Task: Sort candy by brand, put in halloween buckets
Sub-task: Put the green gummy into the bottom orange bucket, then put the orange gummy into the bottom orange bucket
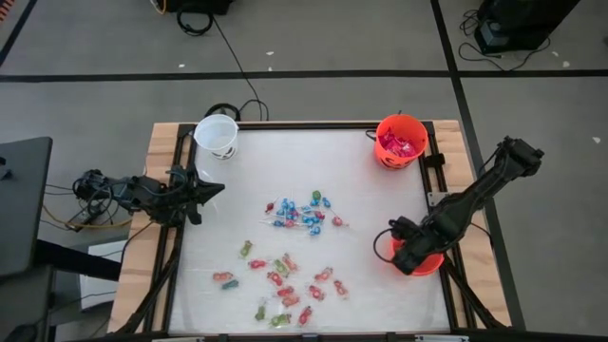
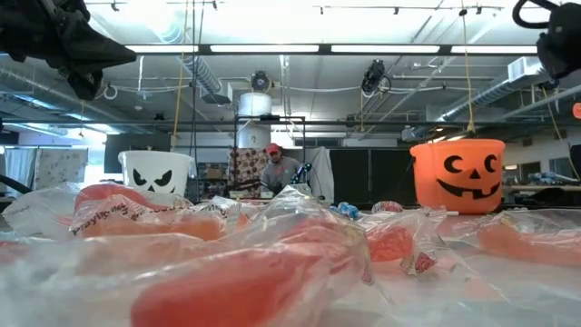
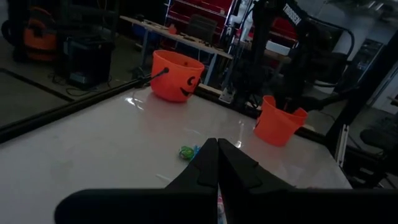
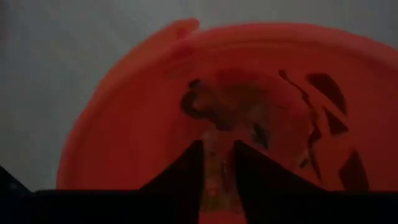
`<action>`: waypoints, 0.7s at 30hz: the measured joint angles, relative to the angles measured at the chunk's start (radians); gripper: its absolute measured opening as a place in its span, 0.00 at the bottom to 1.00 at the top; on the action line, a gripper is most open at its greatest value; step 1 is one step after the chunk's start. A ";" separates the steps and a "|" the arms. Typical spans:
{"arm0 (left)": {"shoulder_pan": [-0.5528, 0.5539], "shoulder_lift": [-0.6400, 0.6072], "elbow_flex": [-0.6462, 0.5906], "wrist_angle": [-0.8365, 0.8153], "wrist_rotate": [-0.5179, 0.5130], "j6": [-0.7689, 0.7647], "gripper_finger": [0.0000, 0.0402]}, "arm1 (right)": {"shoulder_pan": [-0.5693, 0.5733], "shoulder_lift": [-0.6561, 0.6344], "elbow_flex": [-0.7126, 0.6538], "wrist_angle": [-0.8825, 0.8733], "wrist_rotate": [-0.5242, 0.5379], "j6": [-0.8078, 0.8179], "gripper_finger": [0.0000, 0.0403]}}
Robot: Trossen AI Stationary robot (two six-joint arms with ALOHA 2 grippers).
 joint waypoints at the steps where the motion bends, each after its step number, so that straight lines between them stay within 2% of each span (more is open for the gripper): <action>1: 0.000 0.000 0.000 -0.001 0.000 0.000 0.02 | 0.000 -0.003 0.005 -0.009 0.005 0.009 0.30; 6: 0.000 0.000 0.000 -0.009 0.000 -0.001 0.02 | 0.000 -0.014 0.090 -0.073 0.093 0.066 0.45; 12: 0.000 0.000 0.000 -0.081 0.000 -0.001 0.02 | -0.033 0.008 0.197 -0.078 0.235 0.018 0.45; 17: 0.000 0.000 0.000 -0.111 0.021 0.003 0.02 | -0.090 0.086 0.263 0.093 0.319 -0.192 0.44; 21: 0.000 0.000 0.000 -0.109 0.068 0.024 0.02 | -0.152 0.212 0.286 0.326 0.258 -0.459 0.44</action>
